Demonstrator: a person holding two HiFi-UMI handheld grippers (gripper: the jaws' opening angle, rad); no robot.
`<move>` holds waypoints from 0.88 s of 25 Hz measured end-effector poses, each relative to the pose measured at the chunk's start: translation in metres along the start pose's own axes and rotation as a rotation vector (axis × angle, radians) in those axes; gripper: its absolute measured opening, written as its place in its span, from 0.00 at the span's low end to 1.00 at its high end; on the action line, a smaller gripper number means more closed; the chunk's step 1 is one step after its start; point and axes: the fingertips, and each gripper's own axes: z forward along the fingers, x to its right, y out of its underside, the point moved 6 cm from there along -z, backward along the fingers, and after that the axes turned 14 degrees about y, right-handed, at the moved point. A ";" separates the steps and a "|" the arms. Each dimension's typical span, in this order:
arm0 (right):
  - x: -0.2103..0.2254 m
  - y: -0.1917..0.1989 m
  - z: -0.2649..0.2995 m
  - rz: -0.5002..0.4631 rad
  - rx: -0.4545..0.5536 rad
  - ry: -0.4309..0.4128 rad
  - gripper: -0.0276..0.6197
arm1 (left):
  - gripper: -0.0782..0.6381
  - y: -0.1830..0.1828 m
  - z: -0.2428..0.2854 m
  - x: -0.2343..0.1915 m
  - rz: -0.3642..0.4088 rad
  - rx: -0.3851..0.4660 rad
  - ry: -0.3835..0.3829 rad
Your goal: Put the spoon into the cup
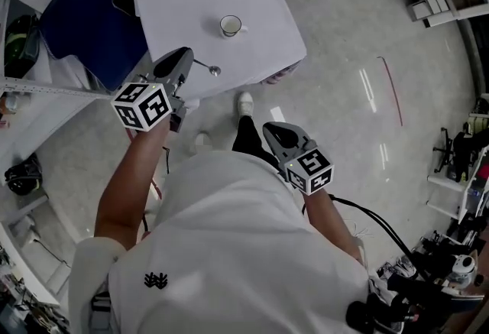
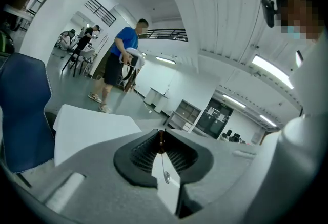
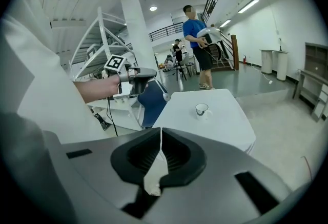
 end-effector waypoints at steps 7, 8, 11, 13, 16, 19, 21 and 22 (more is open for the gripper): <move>0.082 -0.035 0.039 0.010 0.027 -0.016 0.07 | 0.18 -0.011 0.078 -0.065 -0.076 0.040 -0.097; 0.094 -0.041 0.045 0.012 0.031 -0.020 0.07 | 0.18 -0.012 0.089 -0.073 -0.088 0.045 -0.106; 0.130 -0.057 0.064 -0.009 0.042 -0.026 0.07 | 0.18 -0.014 0.122 -0.098 -0.099 0.038 -0.141; 0.157 -0.064 0.068 -0.005 0.045 -0.034 0.07 | 0.18 -0.009 0.145 -0.110 -0.102 0.026 -0.180; 0.190 -0.065 0.073 0.003 0.031 -0.048 0.07 | 0.18 0.002 0.171 -0.131 -0.120 0.016 -0.241; 0.211 -0.061 0.083 0.006 -0.005 -0.074 0.07 | 0.18 0.018 0.183 -0.155 -0.160 0.007 -0.304; 0.224 -0.060 0.090 -0.002 -0.027 -0.094 0.07 | 0.18 0.027 0.190 -0.169 -0.180 -0.008 -0.346; 0.231 -0.061 0.095 -0.006 -0.037 -0.104 0.07 | 0.18 0.032 0.193 -0.177 -0.185 -0.018 -0.367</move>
